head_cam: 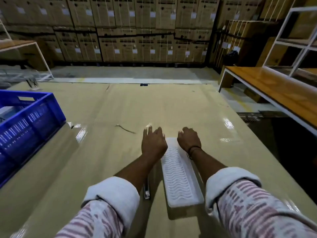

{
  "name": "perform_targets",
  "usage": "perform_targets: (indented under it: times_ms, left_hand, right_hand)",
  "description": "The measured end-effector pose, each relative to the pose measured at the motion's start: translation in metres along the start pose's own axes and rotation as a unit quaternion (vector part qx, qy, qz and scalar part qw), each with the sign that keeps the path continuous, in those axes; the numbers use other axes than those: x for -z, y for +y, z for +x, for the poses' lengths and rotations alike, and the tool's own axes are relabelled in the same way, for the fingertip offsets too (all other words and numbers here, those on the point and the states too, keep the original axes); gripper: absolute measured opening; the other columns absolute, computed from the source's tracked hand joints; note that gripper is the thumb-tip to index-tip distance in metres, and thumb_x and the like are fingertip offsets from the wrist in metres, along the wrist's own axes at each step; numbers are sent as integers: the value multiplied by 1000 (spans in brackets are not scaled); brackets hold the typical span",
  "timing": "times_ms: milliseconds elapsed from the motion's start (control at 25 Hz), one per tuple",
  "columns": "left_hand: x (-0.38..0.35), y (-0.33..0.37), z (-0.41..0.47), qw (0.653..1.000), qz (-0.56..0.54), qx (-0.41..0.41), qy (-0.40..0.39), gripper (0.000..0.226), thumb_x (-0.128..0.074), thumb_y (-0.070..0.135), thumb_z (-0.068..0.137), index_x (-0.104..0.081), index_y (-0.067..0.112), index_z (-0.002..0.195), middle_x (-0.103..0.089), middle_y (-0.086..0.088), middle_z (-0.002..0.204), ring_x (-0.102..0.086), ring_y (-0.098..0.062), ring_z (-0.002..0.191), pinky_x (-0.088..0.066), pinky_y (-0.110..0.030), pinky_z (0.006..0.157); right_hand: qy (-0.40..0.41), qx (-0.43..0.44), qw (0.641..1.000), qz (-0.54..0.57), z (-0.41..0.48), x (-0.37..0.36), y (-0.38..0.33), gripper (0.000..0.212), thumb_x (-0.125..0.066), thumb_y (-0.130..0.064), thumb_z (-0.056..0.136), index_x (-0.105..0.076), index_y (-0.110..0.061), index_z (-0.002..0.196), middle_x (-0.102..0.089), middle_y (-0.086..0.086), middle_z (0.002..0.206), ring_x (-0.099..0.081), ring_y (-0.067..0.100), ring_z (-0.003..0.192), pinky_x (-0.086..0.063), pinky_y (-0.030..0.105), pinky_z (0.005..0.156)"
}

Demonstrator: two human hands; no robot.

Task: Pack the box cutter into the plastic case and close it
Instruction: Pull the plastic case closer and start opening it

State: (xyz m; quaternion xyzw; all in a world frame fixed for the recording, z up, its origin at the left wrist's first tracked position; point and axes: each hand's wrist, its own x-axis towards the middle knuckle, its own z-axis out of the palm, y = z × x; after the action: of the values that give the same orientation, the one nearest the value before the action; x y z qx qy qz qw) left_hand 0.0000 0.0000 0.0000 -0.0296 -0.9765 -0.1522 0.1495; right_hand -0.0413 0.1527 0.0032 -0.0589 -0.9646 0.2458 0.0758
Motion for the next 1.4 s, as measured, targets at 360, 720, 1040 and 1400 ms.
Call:
perform_targets:
  times_ms: [360,720,1040,1400]
  left_hand:
    - [-38,18,-7,998,-19,19,-56,75,-13,37,92,-47,-5,144,-53,-24,146,-50,-40,135,-33,-46,117]
    - [-44,17,-5,998,-6,8,-63,54,-42,27,100,-46,-5,144,-54,-24,145,-52,-38,132,-35,-46,116]
    - [-50,13,-4,998,-9,7,-54,58,-37,28,99,-44,-6,146,-51,-25,148,-50,-39,135,-33,-47,118]
    - [-53,12,-6,999,-37,15,-4,48,-42,22,96,-54,-3,136,-63,-20,128,-60,-37,115,-44,-45,103]
  right_hand:
    - [12,-45,999,25,-1,-33,11,33,-42,-26,98,-59,0,108,-63,22,113,-59,41,107,-48,42,87]
    - [7,-14,1000,-13,4,-41,16,36,-41,-27,100,-56,3,112,-60,23,115,-57,40,108,-45,42,89]
    - [50,11,999,-4,0,-40,14,31,-43,-25,101,-56,2,111,-58,22,117,-56,39,108,-44,43,88]
    - [52,10,998,-37,-12,-36,12,31,-45,-26,98,-58,-1,114,-56,20,116,-59,39,100,-47,41,79]
